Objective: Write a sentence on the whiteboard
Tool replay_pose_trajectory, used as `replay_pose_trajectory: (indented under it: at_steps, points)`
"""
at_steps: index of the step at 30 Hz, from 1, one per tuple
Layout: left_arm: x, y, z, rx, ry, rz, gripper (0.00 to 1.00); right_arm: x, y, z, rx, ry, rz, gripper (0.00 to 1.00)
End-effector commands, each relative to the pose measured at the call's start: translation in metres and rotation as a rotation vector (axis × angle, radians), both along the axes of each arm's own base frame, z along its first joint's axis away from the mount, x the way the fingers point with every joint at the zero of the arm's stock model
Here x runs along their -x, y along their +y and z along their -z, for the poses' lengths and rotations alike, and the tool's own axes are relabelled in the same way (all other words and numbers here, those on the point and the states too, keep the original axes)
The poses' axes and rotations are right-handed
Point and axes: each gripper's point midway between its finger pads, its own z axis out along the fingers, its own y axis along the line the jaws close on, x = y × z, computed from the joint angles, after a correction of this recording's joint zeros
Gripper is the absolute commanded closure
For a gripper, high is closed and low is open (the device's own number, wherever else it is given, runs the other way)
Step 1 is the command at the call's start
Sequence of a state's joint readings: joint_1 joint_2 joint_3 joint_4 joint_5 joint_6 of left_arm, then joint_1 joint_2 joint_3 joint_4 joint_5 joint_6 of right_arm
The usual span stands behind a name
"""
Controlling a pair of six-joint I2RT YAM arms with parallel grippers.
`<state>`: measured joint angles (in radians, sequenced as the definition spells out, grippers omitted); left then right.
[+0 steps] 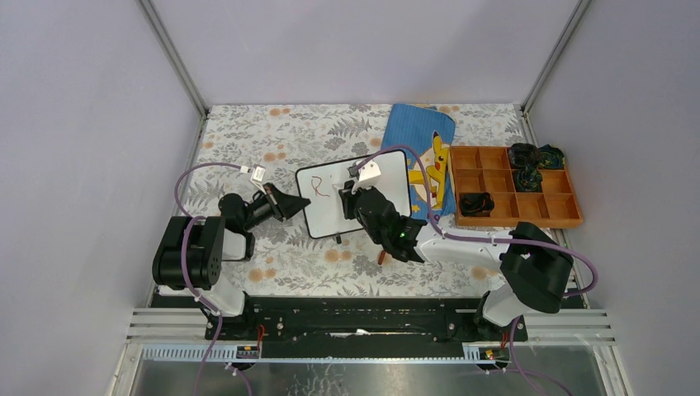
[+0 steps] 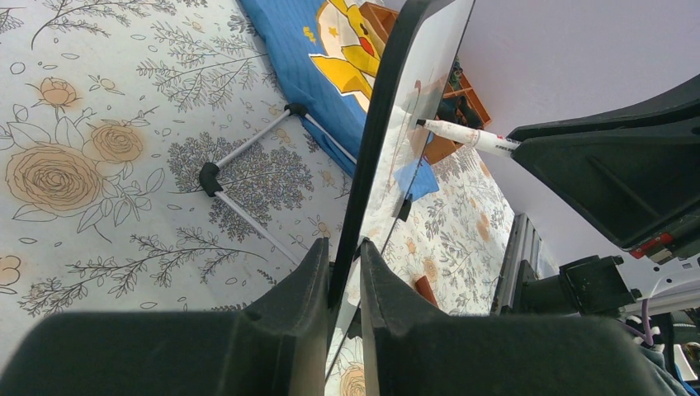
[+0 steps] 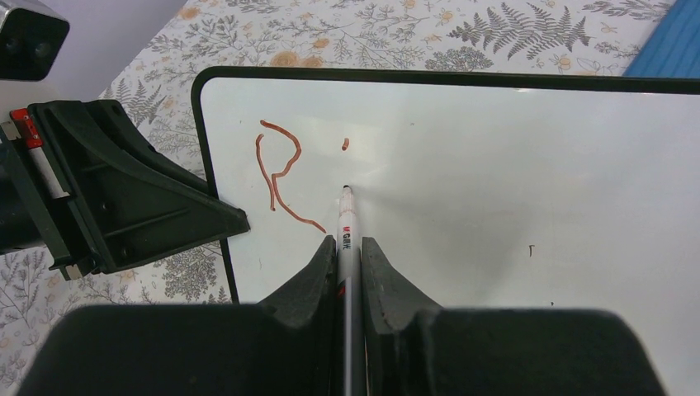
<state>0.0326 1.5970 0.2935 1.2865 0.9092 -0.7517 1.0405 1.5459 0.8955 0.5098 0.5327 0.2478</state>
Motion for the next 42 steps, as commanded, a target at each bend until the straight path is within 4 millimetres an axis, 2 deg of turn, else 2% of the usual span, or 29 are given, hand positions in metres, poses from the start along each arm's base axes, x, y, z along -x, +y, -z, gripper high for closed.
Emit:
replay_pose_trajectory:
  at_steps: [1,15,22,26,35,38,42]
  points:
    - [-0.001,-0.002,0.004,-0.017,0.009,0.0,1.0,-0.008,0.004,-0.02,-0.06,-0.035,0.02,1.0]
    - [-0.001,-0.002,0.003,-0.017,0.008,0.0,1.0,0.003,-0.009,0.007,-0.024,0.018,0.013,1.0]
    - [-0.001,-0.002,0.003,-0.018,0.008,0.0,1.0,0.006,-0.011,0.01,-0.025,0.029,0.006,1.0]
    - [-0.001,-0.002,0.004,-0.019,0.008,0.001,1.0,0.007,-0.009,0.003,-0.042,0.027,-0.004,1.0]
    - [-0.001,-0.003,0.004,-0.02,0.009,0.001,1.0,0.009,-0.011,-0.045,-0.155,-0.004,0.007,1.0]
    - [-0.001,-0.003,0.003,-0.021,0.007,0.002,1.0,0.003,-0.016,-0.048,-0.13,-0.026,0.042,1.0]
    - [-0.001,-0.002,0.003,-0.021,0.008,-0.001,1.0,-0.006,-0.024,-0.042,-0.086,-0.018,0.092,1.0]
